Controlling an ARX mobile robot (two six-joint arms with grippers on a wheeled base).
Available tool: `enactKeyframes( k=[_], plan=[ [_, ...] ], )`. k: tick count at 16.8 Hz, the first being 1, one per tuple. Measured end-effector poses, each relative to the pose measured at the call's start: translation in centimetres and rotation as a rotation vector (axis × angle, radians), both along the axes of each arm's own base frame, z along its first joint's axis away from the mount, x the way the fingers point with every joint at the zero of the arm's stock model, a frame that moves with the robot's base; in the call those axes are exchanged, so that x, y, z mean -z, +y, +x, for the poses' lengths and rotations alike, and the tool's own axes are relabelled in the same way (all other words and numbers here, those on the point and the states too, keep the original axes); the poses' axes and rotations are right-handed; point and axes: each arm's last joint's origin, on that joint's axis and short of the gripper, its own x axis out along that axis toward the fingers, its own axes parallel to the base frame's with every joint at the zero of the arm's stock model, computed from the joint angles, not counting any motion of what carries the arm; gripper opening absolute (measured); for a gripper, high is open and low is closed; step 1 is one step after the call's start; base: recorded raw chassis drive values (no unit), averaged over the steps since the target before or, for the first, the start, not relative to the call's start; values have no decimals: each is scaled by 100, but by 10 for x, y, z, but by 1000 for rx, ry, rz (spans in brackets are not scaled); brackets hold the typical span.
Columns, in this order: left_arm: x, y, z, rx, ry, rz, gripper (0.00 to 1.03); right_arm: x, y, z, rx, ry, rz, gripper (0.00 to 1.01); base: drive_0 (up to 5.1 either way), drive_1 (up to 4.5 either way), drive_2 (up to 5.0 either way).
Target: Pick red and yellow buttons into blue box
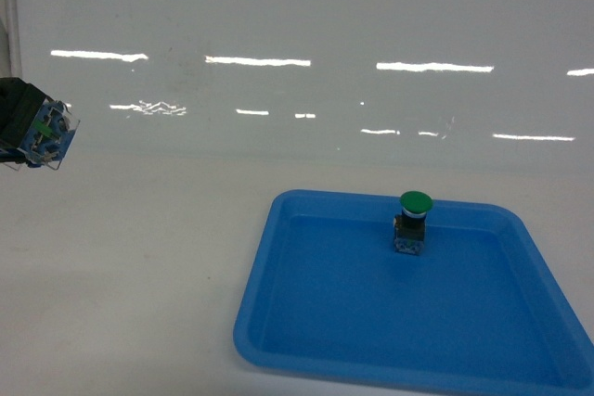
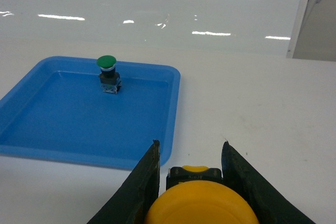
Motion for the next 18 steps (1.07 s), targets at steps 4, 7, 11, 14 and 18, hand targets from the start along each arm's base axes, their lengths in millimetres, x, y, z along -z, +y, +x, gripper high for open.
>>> enactKeyframes(
  k=[4,7,11,14,18],
  plan=[
    [0,0,0,1,-1,0,19,0,0,0,0,1,0,32,-2,-417,414],
    [-1,0,0,0,-4,-1,19,0,0,0,0,1,0,32,-5,-433,422],
    [0,0,0,0,3,1,19,0,0,0,0,2,0,32,0,-422,421],
    [0,0,0,0,3,1,19,0,0,0,0,0,0,32,-1,-414,412],
    [0,0,0,-1,4,1,19,0,0,0,-2,1,0,32,148,-453,279]
  ],
)
